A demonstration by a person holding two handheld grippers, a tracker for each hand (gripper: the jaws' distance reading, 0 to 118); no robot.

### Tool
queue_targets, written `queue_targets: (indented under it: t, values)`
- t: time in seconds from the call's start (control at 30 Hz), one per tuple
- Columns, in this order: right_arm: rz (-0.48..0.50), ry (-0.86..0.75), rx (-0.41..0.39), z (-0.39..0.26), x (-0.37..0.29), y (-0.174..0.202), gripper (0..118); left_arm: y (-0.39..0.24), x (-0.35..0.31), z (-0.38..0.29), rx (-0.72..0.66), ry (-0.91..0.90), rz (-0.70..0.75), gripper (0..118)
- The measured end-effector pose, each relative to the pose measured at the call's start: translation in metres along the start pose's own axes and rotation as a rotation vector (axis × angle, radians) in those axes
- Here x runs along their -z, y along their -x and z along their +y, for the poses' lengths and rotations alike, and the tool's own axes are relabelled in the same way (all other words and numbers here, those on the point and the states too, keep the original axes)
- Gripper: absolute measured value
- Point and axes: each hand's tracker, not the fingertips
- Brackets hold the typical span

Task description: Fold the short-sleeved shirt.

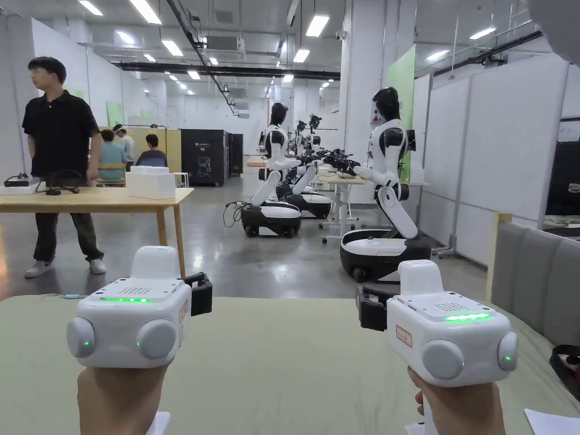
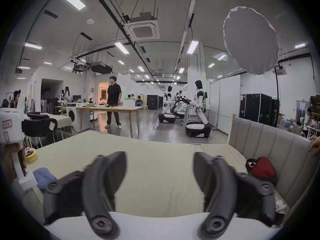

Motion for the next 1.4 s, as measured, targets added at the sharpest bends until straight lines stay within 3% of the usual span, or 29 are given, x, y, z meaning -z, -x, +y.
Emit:
queue_targets:
  t: [0.03, 0.17, 0.87, 0.97, 1.03, 1.17, 1.33, 1.4]
  values:
    - [0.006, -0.002, 0.001, -0.001, 0.0, 0.0, 107, 0.0, 0.0, 0.0, -0.001, -0.001, -0.002, 103]
    - [0.013, -0.017, 0.009, -0.003, -0.001, 0.002, 117, -0.003, -0.004, -0.002, -0.009, -0.026, -0.012, 118]
    - [-0.001, 0.018, -0.01, -0.014, 0.005, 0.002, 118, -0.008, -0.004, -0.007, 0.001, -0.034, -0.02, 118]
    - [0.047, 0.097, 0.043, -0.009, 0.009, 0.0, 118, -0.006, -0.004, -0.009, -0.004, -0.033, -0.022, 118]
    - [0.018, 0.127, 0.064, -0.003, 0.009, 0.002, 118, -0.006, -0.004, -0.01, -0.005, -0.032, -0.021, 118]
    - [0.221, 0.199, 0.199, 0.006, 0.004, -0.006, 118, -0.004, -0.007, -0.01, -0.002, -0.037, -0.016, 118]
    - [0.0, 0.138, 0.129, 0.023, -0.016, 0.009, 118, -0.001, -0.008, -0.009, -0.012, -0.044, -0.015, 118]
    - [-0.045, 0.117, 0.065, 0.027, -0.023, 0.015, 118, 0.0, -0.008, -0.009, -0.007, -0.044, -0.015, 118]
